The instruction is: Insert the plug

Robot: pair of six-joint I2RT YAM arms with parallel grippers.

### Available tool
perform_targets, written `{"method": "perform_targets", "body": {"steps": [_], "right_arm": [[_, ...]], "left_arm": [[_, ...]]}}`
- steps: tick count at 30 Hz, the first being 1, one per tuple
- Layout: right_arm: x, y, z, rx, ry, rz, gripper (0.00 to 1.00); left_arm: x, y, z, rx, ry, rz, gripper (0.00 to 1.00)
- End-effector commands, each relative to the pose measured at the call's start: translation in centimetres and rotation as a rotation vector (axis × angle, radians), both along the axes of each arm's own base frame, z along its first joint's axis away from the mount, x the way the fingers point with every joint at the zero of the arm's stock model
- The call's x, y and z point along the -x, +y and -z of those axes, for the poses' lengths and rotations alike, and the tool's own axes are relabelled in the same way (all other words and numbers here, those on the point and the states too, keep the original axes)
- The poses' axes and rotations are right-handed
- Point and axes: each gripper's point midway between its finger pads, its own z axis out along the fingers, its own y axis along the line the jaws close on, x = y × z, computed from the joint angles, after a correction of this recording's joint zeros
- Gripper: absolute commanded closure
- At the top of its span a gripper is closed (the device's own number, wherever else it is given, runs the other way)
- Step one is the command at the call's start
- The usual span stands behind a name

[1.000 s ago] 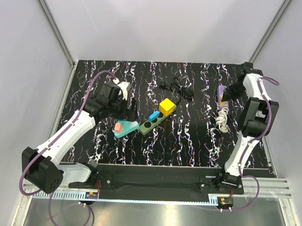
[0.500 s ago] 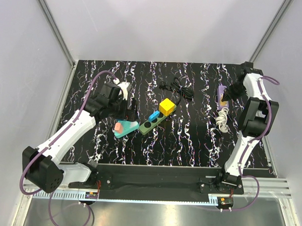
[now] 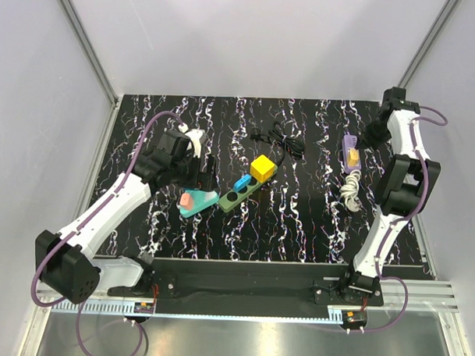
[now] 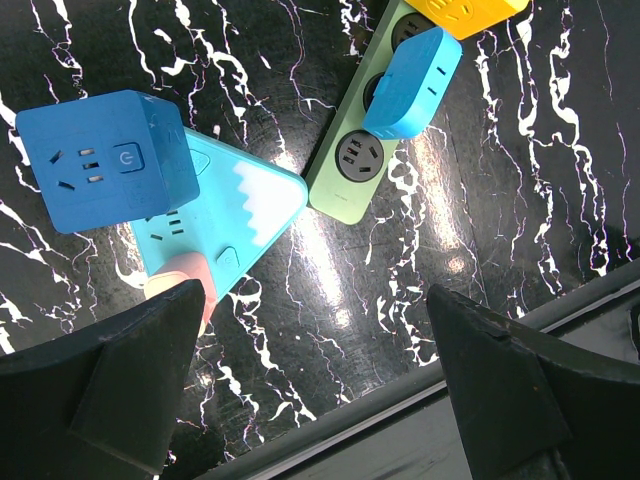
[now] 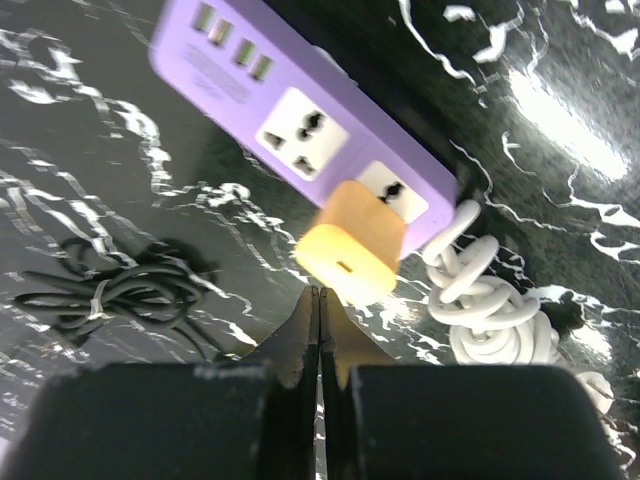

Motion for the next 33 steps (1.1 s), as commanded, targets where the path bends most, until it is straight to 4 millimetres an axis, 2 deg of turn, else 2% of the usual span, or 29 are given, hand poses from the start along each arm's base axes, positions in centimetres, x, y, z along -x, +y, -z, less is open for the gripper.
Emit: {"method": "perform_targets", "body": {"steps": [1, 3, 6, 7, 8, 9, 10, 11, 12, 13, 14, 16, 17, 18, 19, 20, 21, 23, 25, 26, 28, 29, 33], "right_arm": [[-1.3, -0.3, -3.1, 0.017, -0.075, -0.037, 1.00], [-1.4, -0.2, -4.2, 0.020, -0.095, -0.048, 1.00], [-0.8, 0.8, -7.1, -0.002, -0.154, -0.101, 0.90], [-0.1, 1.6, -7.2, -0.026, -0.155, -0.127, 0.71], [0.7, 2.3, -9.5, -0.023, -0.209, -0.151, 0.60], [1.3, 2.9, -10.2, -0.019, -0.234, -0.199, 0.49], [2.2, 4.2, -10.1, -0.050, -0.247, -0.251, 0.39], [3.0, 5.4, -10.9, -0.050, -0.273, -0.302, 0.28], [4.3, 6.1, -13.3, -0.027, -0.337, -0.337, 0.15], [5.6, 7.1, -13.0, -0.045, -0.332, -0.368, 0.04], [7.2, 7.9, -15.2, -0.034, -0.387, -0.390, 0.00], [9.5, 9.5, -16.1, -0.044, -0.411, -0.438, 0.00], [11.2, 10.1, -18.5, -0.025, -0.485, -0.458, 0.00], [12.2, 10.6, -19.2, -0.028, -0.515, -0.472, 0.00], [13.1, 11.4, -19.6, -0.054, -0.545, -0.498, 0.00], [14.7, 12.0, -21.3, -0.050, -0.610, -0.520, 0.00], [15.5, 12.4, -21.8, -0.056, -0.634, -0.545, 0.00], [17.5, 13.7, -23.2, -0.089, -0.708, -0.600, 0.00], [18.6, 14.6, -23.7, -0.115, -0.750, -0.630, 0.00], [19.6, 14.9, -24.6, -0.108, -0.796, -0.637, 0.00], [20.4, 15.8, -25.0, -0.154, -0.846, -0.658, 0.00], [21.1, 16.2, -25.5, -0.163, -0.877, -0.668, 0.00], [21.8, 17.0, -25.7, -0.215, -0.914, -0.685, 0.00]], "left_arm": [[-0.6, -0.2, -0.2, -0.003, -0.031, 0.006, 0.01], [-0.6, -0.3, -0.3, -0.001, -0.032, 0.007, 0.01], [-0.6, -0.3, -0.7, 0.007, -0.040, 0.010, 0.01], [-0.7, -0.4, -1.0, 0.015, -0.051, 0.012, 0.01], [-0.7, -0.5, -1.3, 0.022, -0.057, 0.015, 0.01], [-1.0, -0.6, -1.8, 0.026, -0.072, 0.012, 0.01], [-1.1, -0.7, -2.2, 0.030, -0.075, 0.012, 0.01], [-1.1, -0.7, -2.7, 0.036, -0.076, 0.009, 0.01], [-1.3, -1.1, -4.5, 0.064, -0.099, 0.015, 0.01], [-1.2, -1.2, -5.6, 0.085, -0.106, 0.013, 0.01], [-1.2, -1.4, -6.7, 0.105, -0.122, 0.014, 0.01], [-1.3, -1.7, -11.3, 0.182, -0.202, 0.009, 0.01], [-1.3, -1.7, -12.9, 0.205, -0.233, 0.004, 0.01], [-1.4, -1.6, -15.9, 0.248, -0.292, -0.001, 0.01], [-1.0, -1.2, -17.7, 0.271, -0.334, -0.003, 0.01], [-0.7, -1.0, -19.1, 0.285, -0.369, 0.001, 0.01], [-0.2, -0.7, -21.7, 0.305, -0.437, 0.013, 0.01], [0.5, -0.1, -23.6, 0.316, -0.495, 0.016, 0.01], [1.7, 0.7, -25.7, 0.335, -0.564, 0.007, 0.01], [2.0, 1.0, -26.1, 0.340, -0.582, 0.001, 0.01], [3.1, 1.9, -27.4, 0.366, -0.637, -0.019, 0.01], [3.5, 2.2, -27.7, 0.375, -0.655, -0.029, 0.01], [4.3, 3.9, -28.0, 0.384, -0.729, -0.092, 0.01]]}}
